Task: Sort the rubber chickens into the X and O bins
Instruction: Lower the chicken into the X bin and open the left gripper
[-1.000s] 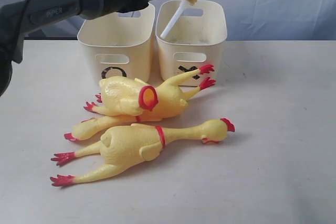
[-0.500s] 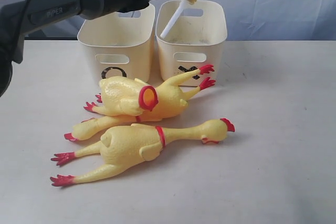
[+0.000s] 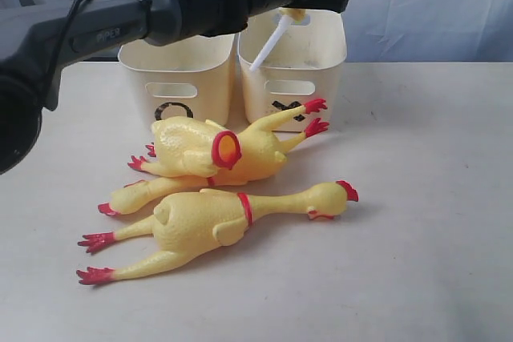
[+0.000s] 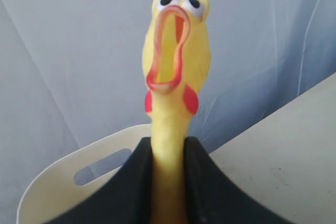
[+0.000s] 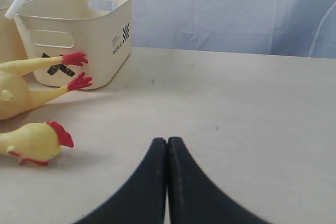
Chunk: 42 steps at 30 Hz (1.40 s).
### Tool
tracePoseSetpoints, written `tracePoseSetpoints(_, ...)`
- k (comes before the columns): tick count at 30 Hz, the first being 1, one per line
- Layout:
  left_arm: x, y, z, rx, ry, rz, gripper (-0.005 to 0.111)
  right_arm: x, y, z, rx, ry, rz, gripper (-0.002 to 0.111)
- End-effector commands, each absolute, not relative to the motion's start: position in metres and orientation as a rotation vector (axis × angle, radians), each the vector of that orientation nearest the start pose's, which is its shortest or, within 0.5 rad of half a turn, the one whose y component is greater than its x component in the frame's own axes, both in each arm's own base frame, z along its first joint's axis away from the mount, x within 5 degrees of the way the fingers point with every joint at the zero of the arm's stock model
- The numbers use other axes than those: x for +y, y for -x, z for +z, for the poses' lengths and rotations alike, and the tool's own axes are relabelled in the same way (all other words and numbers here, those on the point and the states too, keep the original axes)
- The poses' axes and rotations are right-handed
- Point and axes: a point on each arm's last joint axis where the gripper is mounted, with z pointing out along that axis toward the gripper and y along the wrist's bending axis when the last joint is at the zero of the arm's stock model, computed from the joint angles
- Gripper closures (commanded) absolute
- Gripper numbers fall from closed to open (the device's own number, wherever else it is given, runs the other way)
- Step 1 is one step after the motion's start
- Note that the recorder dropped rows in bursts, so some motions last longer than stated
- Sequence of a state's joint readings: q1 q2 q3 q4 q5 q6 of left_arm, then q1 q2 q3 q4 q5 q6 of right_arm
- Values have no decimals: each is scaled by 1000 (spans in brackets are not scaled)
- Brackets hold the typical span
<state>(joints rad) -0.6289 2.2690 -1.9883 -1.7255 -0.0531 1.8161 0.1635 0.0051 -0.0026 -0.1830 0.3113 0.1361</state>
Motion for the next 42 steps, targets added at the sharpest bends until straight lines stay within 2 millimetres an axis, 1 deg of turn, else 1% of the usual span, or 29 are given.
tracePoseSetpoints(1,-330,-439,275,1689,-564,-337,107,4,-54,186,1778,142,42,109)
tracePoseSetpoints(2,-339,-432,275,1685,-581,-352,107,4,-54,186,1778,142,42,109)
tracePoseSetpoints(4,-346,-427,275,1682,-592,-360,107,4,-54,186,1778,142,42,109)
tracePoseSetpoints(7,-344,-428,274,1691,-574,-340,107,4,-54,186,1778,142,42,109)
tracePoseSetpoints(10,-345,-429,282,1677,-547,-359,107,4,-54,186,1778,142,42,109)
tracePoseSetpoints(13,-347,-433,285,1676,-489,-384,107,4,-54,186,1778,142,42,109)
tracePoseSetpoints(16,-351,-437,278,1686,-453,-414,107,4,-54,186,1778,142,42,109)
tracePoseSetpoints(18,-354,-442,273,1686,-446,-411,107,4,-54,186,1778,142,42,109)
tracePoseSetpoints(25,-361,-449,273,1651,-431,-422,107,4,-54,186,1778,142,42,109)
tracePoseSetpoints(27,-364,-451,270,1642,-439,-436,107,4,-54,186,1778,142,42,109)
tracePoseSetpoints(30,-364,-450,274,1643,-401,-393,107,4,-54,186,1778,142,42,109)
tracePoseSetpoints(31,-365,-449,278,1627,-403,-374,107,4,-54,186,1778,142,42,109)
tracePoseSetpoints(33,-369,-447,284,1595,-436,-402,107,4,-54,186,1778,142,42,109)
tracePoseSetpoints(35,-369,-449,284,1597,-392,-419,107,4,-54,186,1778,142,42,109)
tracePoseSetpoints(37,-365,-453,283,1587,-326,-387,107,4,-54,186,1778,142,42,109)
tracePoseSetpoints(42,-365,-458,278,1523,-269,-377,107,4,-54,186,1778,142,42,109)
